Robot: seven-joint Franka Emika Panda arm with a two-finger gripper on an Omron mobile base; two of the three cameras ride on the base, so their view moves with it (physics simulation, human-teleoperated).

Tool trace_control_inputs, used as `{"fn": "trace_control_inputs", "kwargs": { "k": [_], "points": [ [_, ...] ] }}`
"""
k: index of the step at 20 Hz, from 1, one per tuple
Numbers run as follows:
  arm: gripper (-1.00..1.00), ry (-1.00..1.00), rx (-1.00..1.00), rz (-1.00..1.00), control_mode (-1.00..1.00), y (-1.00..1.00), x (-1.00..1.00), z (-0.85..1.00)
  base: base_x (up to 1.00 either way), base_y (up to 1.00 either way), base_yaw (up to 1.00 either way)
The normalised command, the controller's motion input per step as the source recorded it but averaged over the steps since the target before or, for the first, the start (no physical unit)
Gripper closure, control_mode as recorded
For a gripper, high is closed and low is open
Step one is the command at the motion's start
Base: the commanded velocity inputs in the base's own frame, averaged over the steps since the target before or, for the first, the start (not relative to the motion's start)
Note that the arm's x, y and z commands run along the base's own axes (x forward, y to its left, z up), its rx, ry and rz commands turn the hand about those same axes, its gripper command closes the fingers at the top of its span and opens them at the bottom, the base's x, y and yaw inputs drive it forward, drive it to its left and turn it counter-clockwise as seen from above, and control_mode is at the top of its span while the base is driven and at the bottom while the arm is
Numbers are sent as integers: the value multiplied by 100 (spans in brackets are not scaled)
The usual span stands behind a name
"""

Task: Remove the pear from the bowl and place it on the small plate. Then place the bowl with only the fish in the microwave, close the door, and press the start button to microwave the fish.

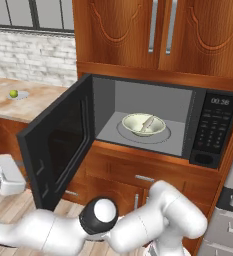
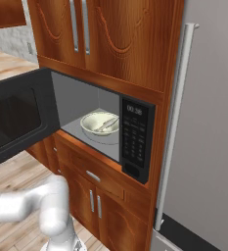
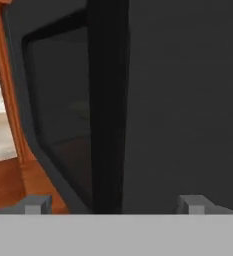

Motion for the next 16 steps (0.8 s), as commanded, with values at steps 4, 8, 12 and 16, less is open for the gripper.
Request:
{"fn": "trace_control_inputs", "kwargs": {
  "k": [4,8,12,16],
  "points": [
    [-100,0,21,-2,-100,-100,0,-1,0,0,0],
    [-100,0,15,0,-100,-100,0,-13,0,0,0],
    [-100,0,12,0,-100,-100,0,-20,0,0,0],
    [-100,-2,5,0,-100,-100,-1,-6,0,0,0]
  ]
}}
